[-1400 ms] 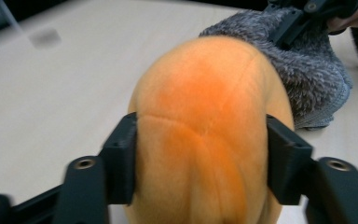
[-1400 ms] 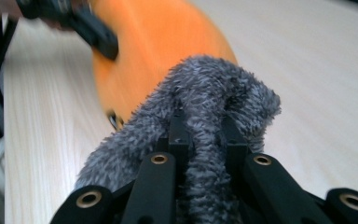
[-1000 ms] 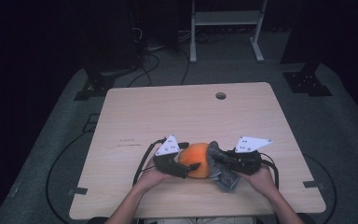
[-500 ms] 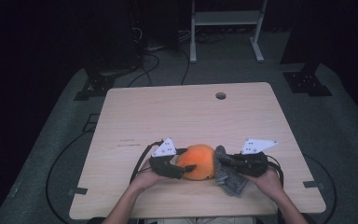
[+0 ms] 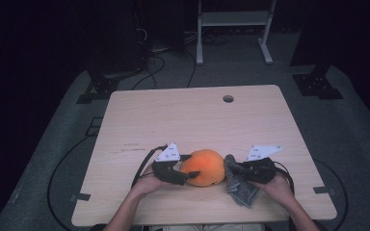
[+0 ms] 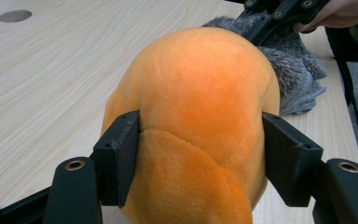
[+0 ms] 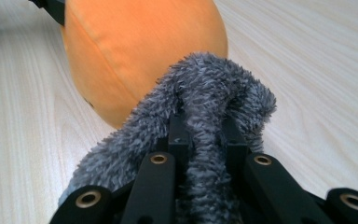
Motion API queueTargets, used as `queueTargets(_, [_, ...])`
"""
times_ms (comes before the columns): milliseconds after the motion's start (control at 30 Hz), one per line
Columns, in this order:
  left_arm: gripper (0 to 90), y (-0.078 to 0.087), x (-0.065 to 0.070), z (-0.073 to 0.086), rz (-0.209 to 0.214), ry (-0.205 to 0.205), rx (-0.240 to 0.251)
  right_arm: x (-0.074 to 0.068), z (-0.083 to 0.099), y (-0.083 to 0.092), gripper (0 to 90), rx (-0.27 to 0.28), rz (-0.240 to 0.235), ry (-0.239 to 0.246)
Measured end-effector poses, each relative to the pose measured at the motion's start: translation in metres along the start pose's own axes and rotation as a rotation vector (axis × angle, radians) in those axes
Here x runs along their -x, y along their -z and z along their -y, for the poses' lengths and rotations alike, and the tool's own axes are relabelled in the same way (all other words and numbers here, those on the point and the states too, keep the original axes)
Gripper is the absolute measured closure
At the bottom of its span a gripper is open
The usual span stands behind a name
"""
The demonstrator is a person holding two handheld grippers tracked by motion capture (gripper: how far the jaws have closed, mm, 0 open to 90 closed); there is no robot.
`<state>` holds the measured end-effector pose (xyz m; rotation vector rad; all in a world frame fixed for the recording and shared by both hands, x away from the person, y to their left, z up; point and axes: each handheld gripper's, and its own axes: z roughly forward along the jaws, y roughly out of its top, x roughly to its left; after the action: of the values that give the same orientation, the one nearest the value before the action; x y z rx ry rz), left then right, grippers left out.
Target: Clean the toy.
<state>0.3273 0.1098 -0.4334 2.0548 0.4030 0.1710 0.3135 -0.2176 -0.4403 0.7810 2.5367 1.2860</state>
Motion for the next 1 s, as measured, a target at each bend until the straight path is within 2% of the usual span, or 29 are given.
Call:
queueTargets(33, [33.4, 0.001, -0.001, 0.001, 0.005, 0.003, 0.000, -0.002, -0.004, 0.004, 78.8, 0.034, -0.003, 0.007])
queueTargets(67, [33.4, 0.001, -0.001, 0.001, 0.005, 0.003, 0.000, -0.002, -0.004, 0.004, 78.8, 0.034, -0.003, 0.007])
queueTargets(100, [33.4, 0.000, 0.000, 0.000, 0.006, -0.002, -0.001, -0.008, -0.013, 0.010, 78.8, 0.098, -0.017, 0.012])
queueTargets(133, [33.4, -0.001, 0.001, 0.000, 0.006, -0.006, -0.003, -0.008, -0.013, 0.010, 78.8, 0.098, -0.017, 0.012])
queueTargets(167, [33.4, -0.002, 0.002, -0.001, 0.006, -0.014, -0.006, -0.016, -0.023, 0.013, 78.8, 0.147, -0.031, 0.032])
queueTargets(200, [33.4, -0.003, 0.004, -0.002, 0.008, -0.027, -0.013, -0.019, -0.027, 0.013, 78.8, 0.169, -0.042, 0.042])
queueTargets(233, [33.4, -0.003, 0.006, -0.003, 0.003, -0.043, -0.020, -0.023, -0.030, 0.011, 78.8, 0.179, -0.055, 0.048])
queueTargets(300, [32.2, -0.002, 0.006, -0.003, 0.004, -0.046, -0.021, -0.028, -0.033, 0.006, 78.7, 0.158, -0.054, 0.069])
queueTargets(333, [29.0, -0.002, 0.005, -0.003, -0.003, -0.027, -0.014, -0.028, -0.032, 0.003, 78.7, 0.150, -0.053, 0.075])
queueTargets(367, [22.3, -0.002, 0.005, -0.003, -0.003, -0.027, -0.014, -0.027, -0.030, 0.002, 78.8, 0.146, -0.050, 0.072])
queueTargets(400, [22.3, -0.003, 0.003, -0.004, -0.021, 0.009, -0.016, -0.027, -0.030, 0.002, 78.8, 0.146, -0.050, 0.072])
queueTargets(433, [14.3, -0.005, 0.001, -0.004, -0.028, 0.047, -0.026, -0.022, -0.027, 0.002, 78.8, 0.125, -0.027, 0.058])
queueTargets(467, [14.6, -0.009, -0.001, -0.004, -0.011, 0.089, -0.027, -0.019, -0.024, 0.002, 78.8, 0.113, -0.020, 0.048])
queueTargets(500, [17.8, -0.009, 0.000, -0.005, -0.016, 0.070, -0.029, -0.015, -0.022, 0.002, 78.8, 0.092, -0.008, 0.042])
queueTargets(533, [22.4, -0.009, 0.000, -0.005, -0.016, 0.070, -0.029, -0.015, -0.022, 0.002, 78.8, 0.092, -0.008, 0.042])
queueTargets(567, [22.4, -0.009, 0.003, -0.007, -0.027, 0.047, -0.030, -0.012, -0.020, 0.002, 78.8, 0.072, 0.002, 0.043])
queueTargets(600, [26.1, -0.009, 0.007, -0.008, -0.034, 0.018, -0.038, -0.008, -0.016, 0.006, 78.7, 0.052, 0.019, 0.032])
queueTargets(667, [27.8, -0.009, 0.009, -0.009, -0.039, 0.002, -0.041, -0.009, -0.017, 0.013, 78.7, 0.089, 0.027, 0.025])
queueTargets(700, [28.5, -0.011, 0.013, -0.012, -0.047, -0.032, -0.046, -0.012, -0.021, 0.016, 78.6, 0.117, 0.019, 0.030])
queueTargets(767, [29.6, -0.013, 0.017, -0.015, -0.065, -0.063, -0.053, -0.023, -0.032, 0.019, 78.7, 0.166, 0.000, 0.061])
queueTargets(800, [30.0, -0.013, 0.017, -0.015, -0.065, -0.063, -0.053, -0.029, -0.037, 0.019, 78.6, 0.178, -0.014, 0.082])
queueTargets(833, [30.2, -0.014, 0.023, -0.018, -0.072, -0.106, -0.065, -0.035, -0.041, 0.017, 78.6, 0.174, -0.025, 0.102])
queueTargets(867, [30.1, -0.015, 0.026, -0.019, -0.075, -0.127, -0.068, -0.040, -0.043, 0.013, 78.6, 0.166, -0.023, 0.126])
queueTargets(900, [29.3, -0.015, 0.026, -0.019, -0.075, -0.127, -0.068, -0.043, -0.044, 0.010, 78.6, 0.149, -0.020, 0.139])
queueTargets(933, [29.3, -0.015, 0.028, -0.019, -0.072, -0.149, -0.075, -0.043, -0.044, 0.010, 78.6, 0.149, -0.020, 0.139])
queueTargets(967, [27.3, -0.015, 0.029, -0.018, -0.060, -0.155, -0.077, -0.043, -0.042, 0.007, 78.7, 0.134, -0.020, 0.145])
queueTargets(1000, [21.2, -0.014, 0.027, -0.017, -0.032, -0.137, -0.064, -0.040, -0.038, 0.005, 78.8, 0.118, -0.022, 0.136])
